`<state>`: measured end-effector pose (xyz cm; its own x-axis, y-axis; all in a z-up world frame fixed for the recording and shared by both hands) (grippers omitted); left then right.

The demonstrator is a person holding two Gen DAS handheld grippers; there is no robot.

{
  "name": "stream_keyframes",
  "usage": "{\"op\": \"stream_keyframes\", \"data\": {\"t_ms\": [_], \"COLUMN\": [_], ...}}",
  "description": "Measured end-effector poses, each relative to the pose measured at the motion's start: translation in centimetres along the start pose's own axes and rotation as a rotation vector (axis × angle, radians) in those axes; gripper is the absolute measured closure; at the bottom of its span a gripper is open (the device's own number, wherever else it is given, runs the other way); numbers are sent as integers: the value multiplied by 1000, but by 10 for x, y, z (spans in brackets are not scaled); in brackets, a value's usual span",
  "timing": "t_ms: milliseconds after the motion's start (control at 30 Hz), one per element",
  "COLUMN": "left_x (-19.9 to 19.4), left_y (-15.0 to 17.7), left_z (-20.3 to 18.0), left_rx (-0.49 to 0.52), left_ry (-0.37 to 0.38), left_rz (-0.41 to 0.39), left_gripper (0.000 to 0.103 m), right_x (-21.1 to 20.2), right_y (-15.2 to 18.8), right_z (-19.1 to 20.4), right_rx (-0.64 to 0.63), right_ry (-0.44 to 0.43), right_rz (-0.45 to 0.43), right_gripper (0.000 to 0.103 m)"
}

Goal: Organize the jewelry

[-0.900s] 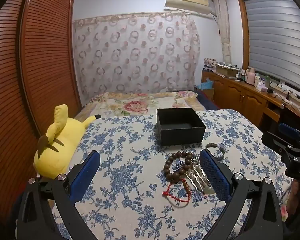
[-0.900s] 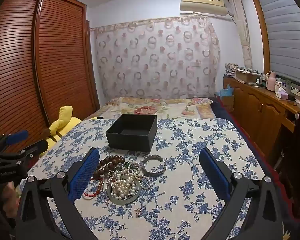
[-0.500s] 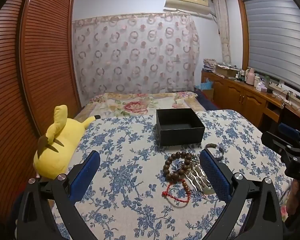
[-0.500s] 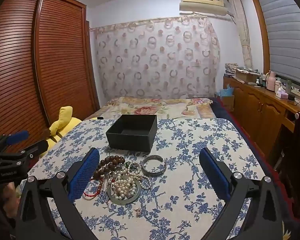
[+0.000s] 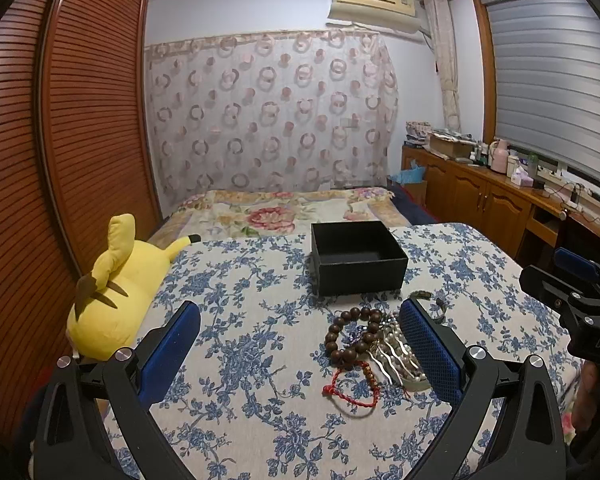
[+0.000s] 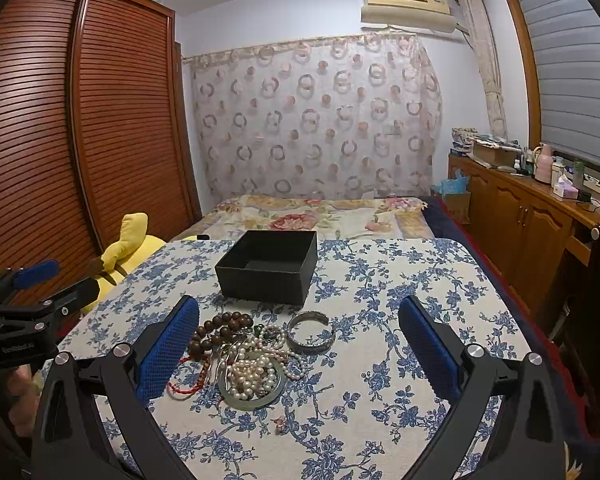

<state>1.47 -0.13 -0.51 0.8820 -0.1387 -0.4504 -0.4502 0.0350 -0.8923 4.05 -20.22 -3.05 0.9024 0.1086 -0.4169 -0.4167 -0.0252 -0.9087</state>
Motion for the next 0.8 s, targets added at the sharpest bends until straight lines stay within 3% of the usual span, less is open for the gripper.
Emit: {"op": "stream_keyframes", "data": {"t_ms": [800], "left_x": [-1], "left_y": [0], "left_z": [0], "left_rx": [1], "left_ry": [0], "left_rz": [-1], "left_gripper": [6], "right_x": [0], "right_y": [0], "right_z": [-3], "right_rx": [2], "right_ry": [-1], "right_rz": [-3], "right_gripper": [2]}}
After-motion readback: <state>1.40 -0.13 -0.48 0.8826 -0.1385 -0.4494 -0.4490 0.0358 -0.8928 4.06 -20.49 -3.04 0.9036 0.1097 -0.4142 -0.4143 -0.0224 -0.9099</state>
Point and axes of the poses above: each gripper's, at about its wrist camera, not at the fingertips, and x roughly the way its jaws point, z to its left, y to its underside, the point moved 2 cm from there along x, roughly the way its jaws point, and after that the axes turned 8 degrees about y, right-handed, at the moved point
